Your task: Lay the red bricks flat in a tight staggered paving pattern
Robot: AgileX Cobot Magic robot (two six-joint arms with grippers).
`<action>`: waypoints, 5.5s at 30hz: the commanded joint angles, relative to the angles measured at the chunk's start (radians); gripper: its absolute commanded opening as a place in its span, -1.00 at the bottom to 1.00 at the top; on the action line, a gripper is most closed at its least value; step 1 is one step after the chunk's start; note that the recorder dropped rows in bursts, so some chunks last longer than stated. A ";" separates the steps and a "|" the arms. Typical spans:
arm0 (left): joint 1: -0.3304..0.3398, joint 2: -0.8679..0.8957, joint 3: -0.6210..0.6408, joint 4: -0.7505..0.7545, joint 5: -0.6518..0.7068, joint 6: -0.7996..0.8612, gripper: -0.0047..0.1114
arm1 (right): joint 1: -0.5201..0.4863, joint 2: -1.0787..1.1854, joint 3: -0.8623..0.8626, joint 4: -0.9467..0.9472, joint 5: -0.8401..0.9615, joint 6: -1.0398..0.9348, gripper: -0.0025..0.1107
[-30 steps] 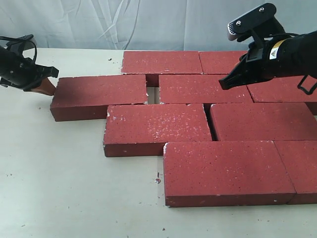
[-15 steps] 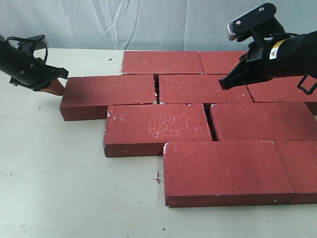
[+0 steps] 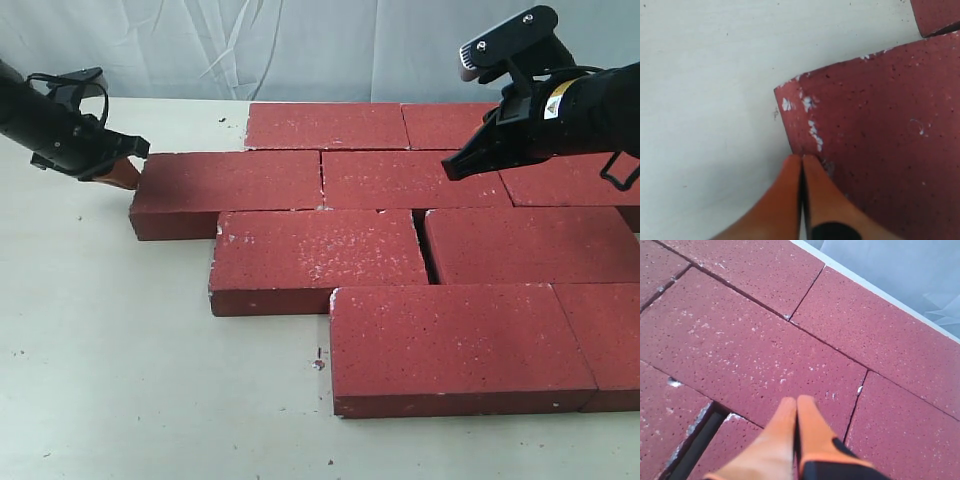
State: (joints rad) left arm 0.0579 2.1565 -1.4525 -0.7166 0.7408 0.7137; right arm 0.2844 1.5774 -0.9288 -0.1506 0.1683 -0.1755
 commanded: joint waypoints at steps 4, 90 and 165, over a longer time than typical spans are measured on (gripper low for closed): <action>-0.003 0.001 0.000 0.032 -0.025 0.004 -0.92 | -0.004 0.003 0.006 -0.002 -0.015 -0.006 -0.97; -0.430 -0.221 0.317 0.219 -0.109 -0.138 -0.92 | -0.004 0.003 0.006 -0.004 0.017 -0.008 -0.97; -0.250 -1.673 0.957 0.706 -0.350 -0.607 -0.92 | -0.294 -0.835 0.258 0.028 0.159 0.142 -0.97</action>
State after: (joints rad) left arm -0.1951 0.5097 -0.5137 0.0000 0.4222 0.1136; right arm -0.0059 0.7784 -0.7029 -0.1272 0.3971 -0.0455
